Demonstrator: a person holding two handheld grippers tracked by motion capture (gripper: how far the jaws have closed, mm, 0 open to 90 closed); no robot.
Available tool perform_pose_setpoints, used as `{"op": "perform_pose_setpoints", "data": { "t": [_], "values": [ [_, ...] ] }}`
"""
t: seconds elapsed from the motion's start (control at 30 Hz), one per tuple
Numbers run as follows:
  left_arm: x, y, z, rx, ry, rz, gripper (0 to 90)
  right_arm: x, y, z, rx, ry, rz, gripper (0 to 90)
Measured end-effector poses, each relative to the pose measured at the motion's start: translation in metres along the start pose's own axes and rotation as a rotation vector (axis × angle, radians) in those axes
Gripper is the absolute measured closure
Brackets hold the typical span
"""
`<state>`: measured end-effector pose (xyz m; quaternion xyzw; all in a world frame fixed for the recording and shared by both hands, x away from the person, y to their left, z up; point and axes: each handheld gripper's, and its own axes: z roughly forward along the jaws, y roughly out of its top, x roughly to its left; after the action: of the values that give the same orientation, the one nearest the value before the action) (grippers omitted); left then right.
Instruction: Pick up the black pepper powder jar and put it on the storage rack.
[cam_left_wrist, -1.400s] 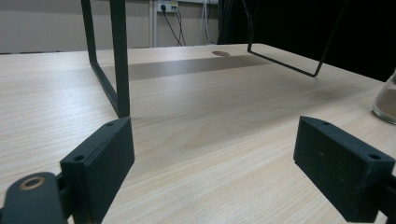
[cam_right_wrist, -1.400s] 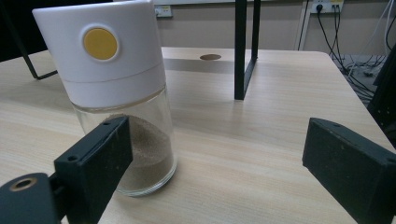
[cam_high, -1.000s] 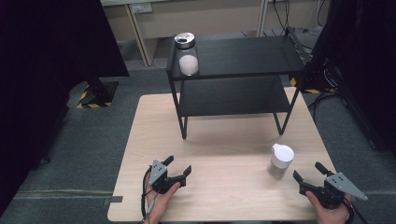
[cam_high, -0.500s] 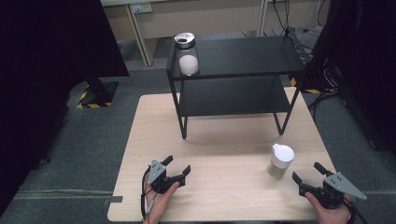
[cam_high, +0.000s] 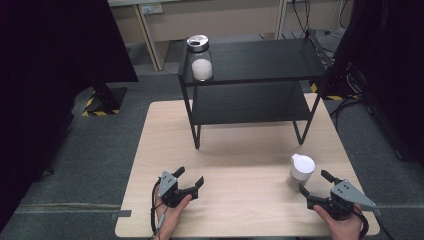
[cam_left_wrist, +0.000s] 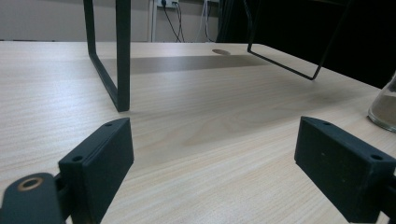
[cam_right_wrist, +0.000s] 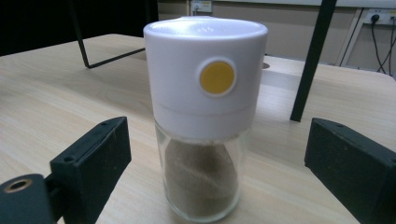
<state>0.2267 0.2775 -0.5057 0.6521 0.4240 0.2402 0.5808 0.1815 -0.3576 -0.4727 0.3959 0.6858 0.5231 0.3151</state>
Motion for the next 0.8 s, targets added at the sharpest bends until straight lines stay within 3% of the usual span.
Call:
{"op": "perform_pose_setpoints", "data": {
  "t": [0.3, 0.8],
  "values": [
    [0.000, 0.000, 0.000, -0.002, 0.002, -0.001, 11.0, -0.003, 0.009, 0.021, 0.014, 0.018, -0.029, 15.4],
    [-0.001, 0.000, 0.001, 0.000, 0.005, 0.007, 11.0, -0.006, 0.011, 0.034, 0.048, 0.029, -0.024, 21.7]
  ]
}}
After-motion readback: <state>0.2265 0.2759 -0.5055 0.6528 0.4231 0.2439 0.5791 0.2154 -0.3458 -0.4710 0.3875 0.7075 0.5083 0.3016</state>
